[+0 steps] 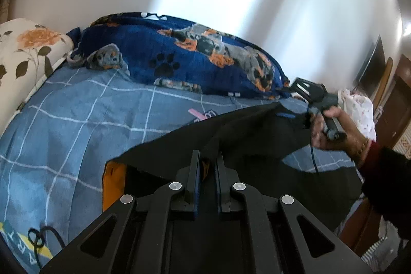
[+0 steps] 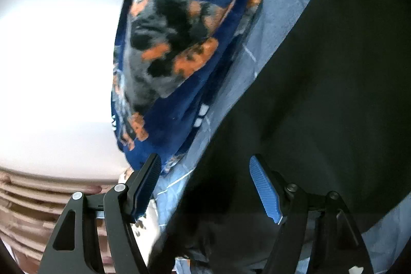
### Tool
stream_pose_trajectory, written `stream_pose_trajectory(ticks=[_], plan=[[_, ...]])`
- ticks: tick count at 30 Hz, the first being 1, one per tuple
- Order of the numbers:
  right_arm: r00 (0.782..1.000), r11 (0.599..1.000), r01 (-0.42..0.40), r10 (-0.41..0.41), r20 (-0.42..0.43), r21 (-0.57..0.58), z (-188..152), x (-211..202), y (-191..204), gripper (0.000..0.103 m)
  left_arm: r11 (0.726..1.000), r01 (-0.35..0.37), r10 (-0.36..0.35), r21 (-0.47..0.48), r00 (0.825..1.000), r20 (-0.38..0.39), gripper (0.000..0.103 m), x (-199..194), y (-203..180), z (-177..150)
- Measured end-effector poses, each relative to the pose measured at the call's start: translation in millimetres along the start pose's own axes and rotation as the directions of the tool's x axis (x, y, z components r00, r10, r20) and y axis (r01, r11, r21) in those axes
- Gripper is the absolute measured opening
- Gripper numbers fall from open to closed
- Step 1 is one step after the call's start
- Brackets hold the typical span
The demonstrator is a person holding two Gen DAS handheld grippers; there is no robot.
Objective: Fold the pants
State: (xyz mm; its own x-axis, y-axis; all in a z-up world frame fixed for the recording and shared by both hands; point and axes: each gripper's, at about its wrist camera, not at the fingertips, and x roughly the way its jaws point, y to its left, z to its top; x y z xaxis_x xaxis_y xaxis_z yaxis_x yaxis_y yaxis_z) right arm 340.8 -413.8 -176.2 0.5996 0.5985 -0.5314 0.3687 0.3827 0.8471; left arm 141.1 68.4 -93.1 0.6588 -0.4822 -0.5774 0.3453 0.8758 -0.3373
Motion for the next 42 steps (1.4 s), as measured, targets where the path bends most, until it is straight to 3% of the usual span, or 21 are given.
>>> stream_pose_trajectory(ticks=[1,3,4,5,9,14,24,32,42], plan=[[1.0,1.0,0.021,-0.021,-0.015,-0.002,2.4,6.4,1.6,0.07,1.0,-0.005,0.005,0.002,1.0,-0.005,0.009,-0.7,-0.9,-1.4],[0.997,0.997,0.077,-0.077,-0.028,-0.017,3.0,13.1,1.9,0.051,1.0,-0.012,0.012,0.001,1.0,-0.018,0.009,-1.5,-0.8,-4.0],[0.994,0.994,0.102,-0.103,-0.032,-0.024,3.0,16.3,1.6,0.016,1.0,-0.018,0.018,0.001,1.0,-0.024,0.009,-2.0,-0.5,-4.3],[0.991,0.992,0.124,-0.125,-0.036,-0.033,0.2,15.6,1.2,0.008,1.0,-0.03,0.03,0.0,0.999,-0.021,0.009,-2.6,0.5,-2.8],[0.992,0.981,0.129,-0.126,0.03,-0.146,-30.1,-16.2,4.1,0.007,0.998,-0.056,0.056,-0.015,0.998,-0.015,0.01,-10.6,12.2,1.6],[0.993,0.975,0.106,-0.092,0.076,-0.196,-94.2,-75.8,-17.0,0.007,0.996,-0.086,0.085,-0.014,0.996,-0.04,0.01,-18.5,22.4,-1.9],[0.994,0.987,0.108,-0.103,0.045,-0.121,-211.4,-132.6,-78.9,0.006,0.99,-0.138,0.136,-0.013,0.986,-0.091,0.01,-37.9,34.1,-36.8],[0.989,0.986,0.148,-0.147,0.021,-0.07,-252.4,-143.2,-113.0,0.006,0.988,-0.157,0.157,0.017,0.975,-0.155,0.011,-48.9,34.0,-76.7],[0.986,0.986,0.165,-0.165,0.014,-0.037,-273.9,-147.0,-135.0,0.006,0.978,-0.199,0.206,0.057,0.961,-0.182,0.016,-51.0,36.0,-103.4]])
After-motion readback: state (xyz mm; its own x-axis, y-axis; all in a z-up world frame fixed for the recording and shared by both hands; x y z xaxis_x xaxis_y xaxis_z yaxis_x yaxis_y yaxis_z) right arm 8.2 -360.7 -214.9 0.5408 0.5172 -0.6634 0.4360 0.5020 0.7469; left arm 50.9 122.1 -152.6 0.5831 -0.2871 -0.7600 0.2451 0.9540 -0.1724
